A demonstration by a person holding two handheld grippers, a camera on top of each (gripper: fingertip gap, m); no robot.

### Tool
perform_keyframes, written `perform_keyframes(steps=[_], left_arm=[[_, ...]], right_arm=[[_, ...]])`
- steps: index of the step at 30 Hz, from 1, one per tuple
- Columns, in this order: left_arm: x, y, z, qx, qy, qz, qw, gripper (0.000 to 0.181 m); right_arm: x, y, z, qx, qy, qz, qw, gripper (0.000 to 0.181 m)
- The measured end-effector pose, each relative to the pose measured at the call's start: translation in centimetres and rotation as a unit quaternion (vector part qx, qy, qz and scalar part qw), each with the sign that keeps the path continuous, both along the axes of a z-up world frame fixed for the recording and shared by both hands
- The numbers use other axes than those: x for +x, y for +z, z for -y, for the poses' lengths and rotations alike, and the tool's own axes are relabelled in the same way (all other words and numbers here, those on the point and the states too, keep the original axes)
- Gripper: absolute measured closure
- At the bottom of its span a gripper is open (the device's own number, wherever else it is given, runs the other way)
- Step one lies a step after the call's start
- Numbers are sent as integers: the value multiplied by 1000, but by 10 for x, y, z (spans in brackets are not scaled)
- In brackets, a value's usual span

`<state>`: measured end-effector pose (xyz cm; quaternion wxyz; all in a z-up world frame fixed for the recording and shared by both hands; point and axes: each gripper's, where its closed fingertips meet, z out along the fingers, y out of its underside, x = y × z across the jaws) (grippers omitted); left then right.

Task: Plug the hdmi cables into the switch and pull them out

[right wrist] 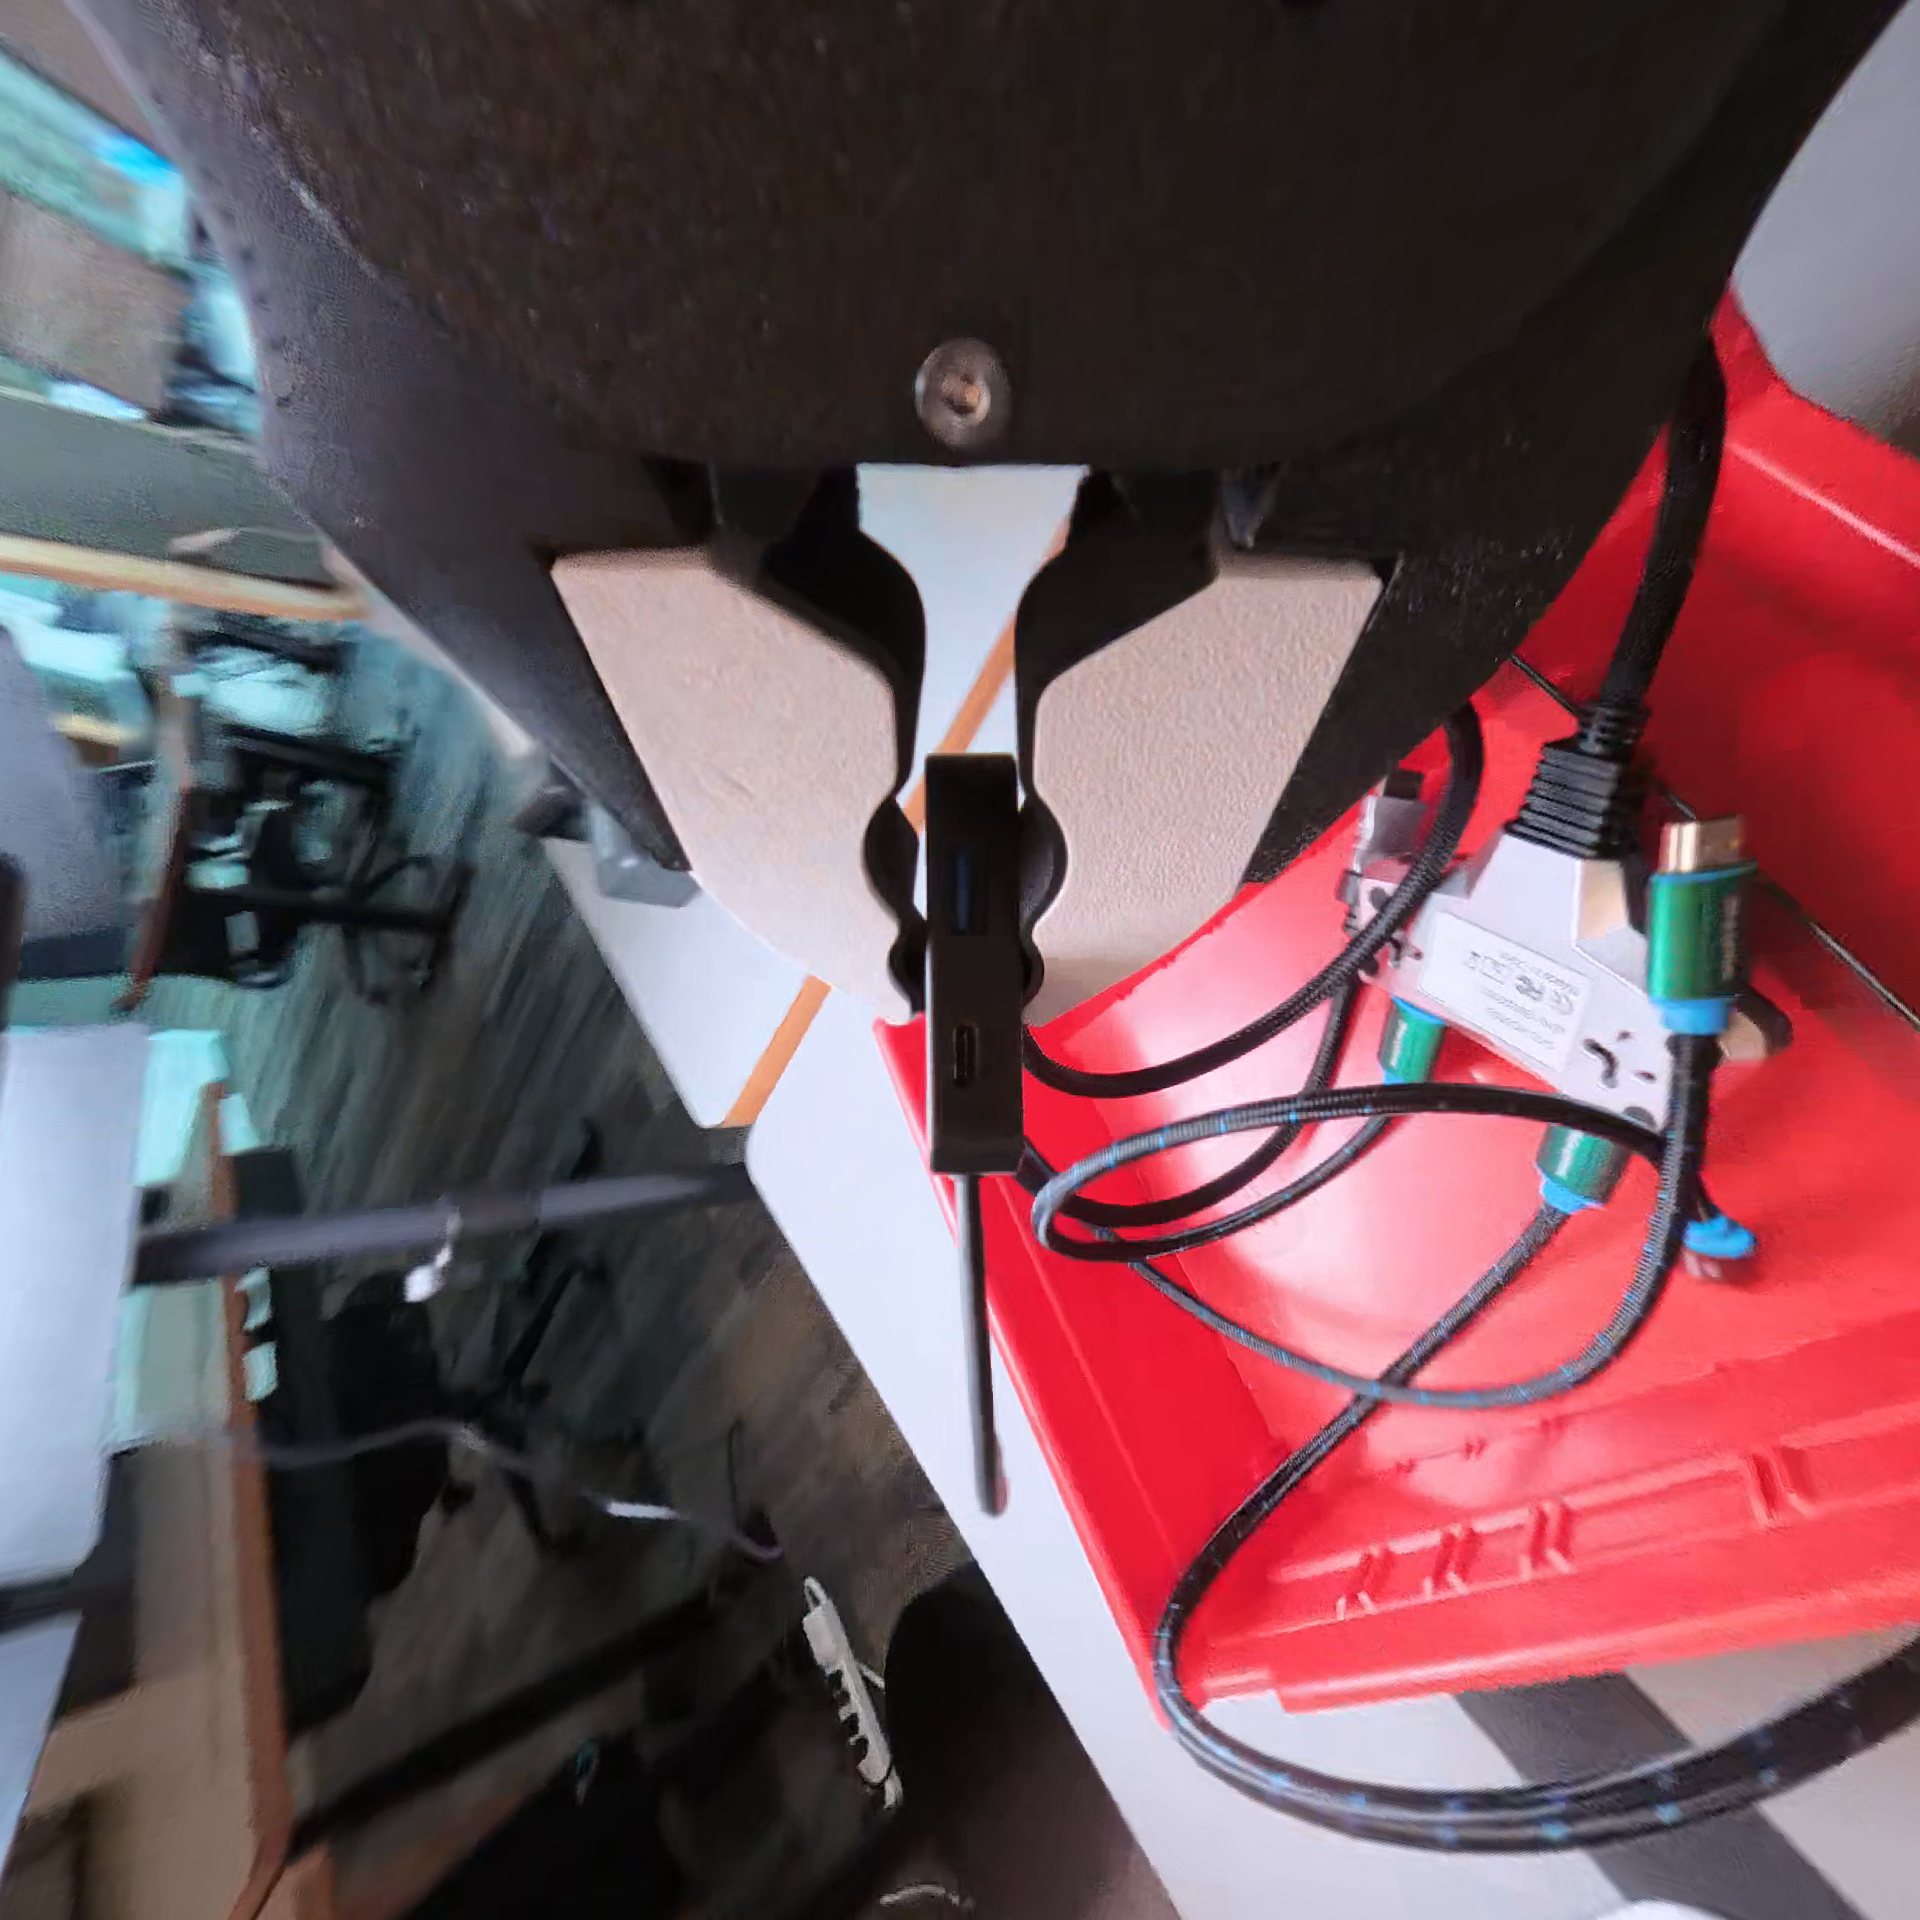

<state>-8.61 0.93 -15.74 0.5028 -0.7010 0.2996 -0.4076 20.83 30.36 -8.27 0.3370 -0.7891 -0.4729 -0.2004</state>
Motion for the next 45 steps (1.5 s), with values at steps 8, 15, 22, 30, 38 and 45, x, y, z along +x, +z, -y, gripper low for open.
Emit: perform_keyframes(steps=[8,15,22,30,38,45], left_arm=[[1,-9,-3,-11,0,-11,1000,157],[4,-21,-5,-27,-1,-20,999,157],[3,-26,-5,-34,-2,-24,999,157],[-3,-25,-7,-27,14,-44,999,155],[-18,-15,-10,-12,58,-78,995,150],[-92,6,-1,28,166,-181,969,135]], right_arm=[[26,-18,-2,-72,-9,-144,987,163],[-7,-24,-3,0,199,136,970,167],[-26,-48,8,-36,274,399,874,155],[-72,-27,54,-12,277,247,929,138],[-138,-3,156,34,298,-133,944,140],[-103,-104,201,3,238,-103,966,137]])
